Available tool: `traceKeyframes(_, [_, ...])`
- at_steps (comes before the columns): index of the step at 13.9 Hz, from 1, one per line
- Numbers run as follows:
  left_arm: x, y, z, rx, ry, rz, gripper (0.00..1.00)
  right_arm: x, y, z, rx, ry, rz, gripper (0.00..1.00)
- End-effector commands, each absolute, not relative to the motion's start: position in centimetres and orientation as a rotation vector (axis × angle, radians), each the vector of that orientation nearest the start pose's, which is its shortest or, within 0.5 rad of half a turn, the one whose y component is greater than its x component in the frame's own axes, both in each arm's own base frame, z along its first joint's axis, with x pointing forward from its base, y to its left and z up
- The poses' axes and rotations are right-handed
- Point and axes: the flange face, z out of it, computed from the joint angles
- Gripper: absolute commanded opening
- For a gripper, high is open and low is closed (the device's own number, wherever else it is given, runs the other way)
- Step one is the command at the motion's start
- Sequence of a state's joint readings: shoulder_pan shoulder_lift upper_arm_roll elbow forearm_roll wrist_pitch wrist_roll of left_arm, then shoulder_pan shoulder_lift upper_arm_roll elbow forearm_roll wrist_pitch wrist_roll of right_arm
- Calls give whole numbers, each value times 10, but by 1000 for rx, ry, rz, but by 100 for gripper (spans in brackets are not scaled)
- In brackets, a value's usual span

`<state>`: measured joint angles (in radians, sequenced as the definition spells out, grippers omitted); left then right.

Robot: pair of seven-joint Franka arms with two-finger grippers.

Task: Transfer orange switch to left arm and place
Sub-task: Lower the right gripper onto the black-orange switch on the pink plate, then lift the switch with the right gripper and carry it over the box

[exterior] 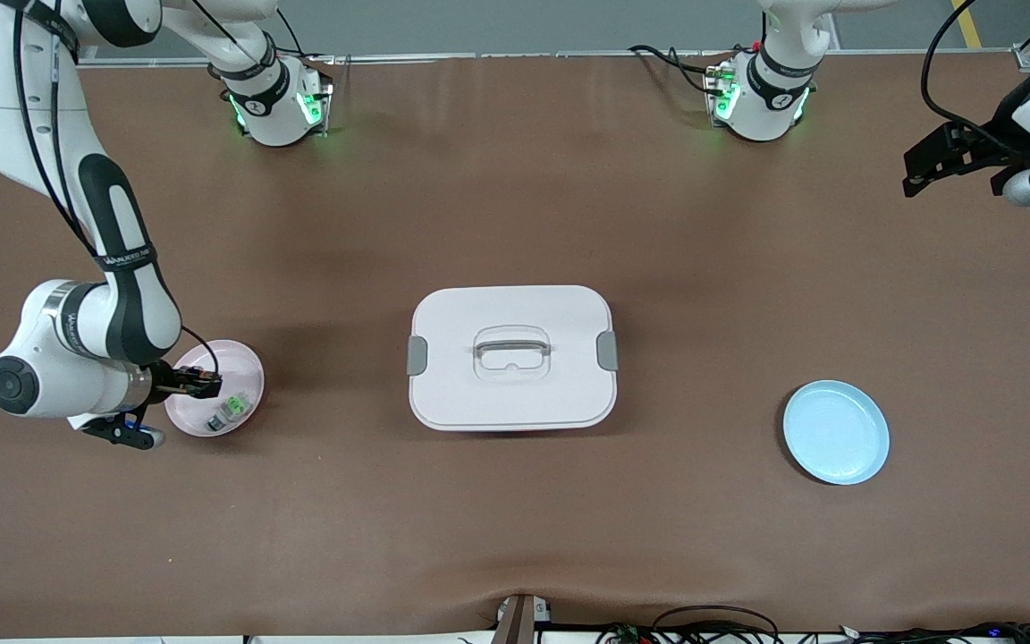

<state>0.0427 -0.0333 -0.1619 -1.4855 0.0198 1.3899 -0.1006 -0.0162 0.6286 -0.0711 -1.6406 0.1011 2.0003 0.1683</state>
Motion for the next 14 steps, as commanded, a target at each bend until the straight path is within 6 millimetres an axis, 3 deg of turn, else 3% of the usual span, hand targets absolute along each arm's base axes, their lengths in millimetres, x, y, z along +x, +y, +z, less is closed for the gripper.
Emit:
traceKeyframes(1, [521,-62,666,-3089,24,104,100,653,-18,259,-2987,625,440,0])
traceKeyframes(7, [527,-63,659,-3093,15,118,100,666,40,317,-2774,876,593,0])
traceKeyframes(14, [528,-69,657,-3103,61,131,100,672,154,392,-2566,1159,672,0])
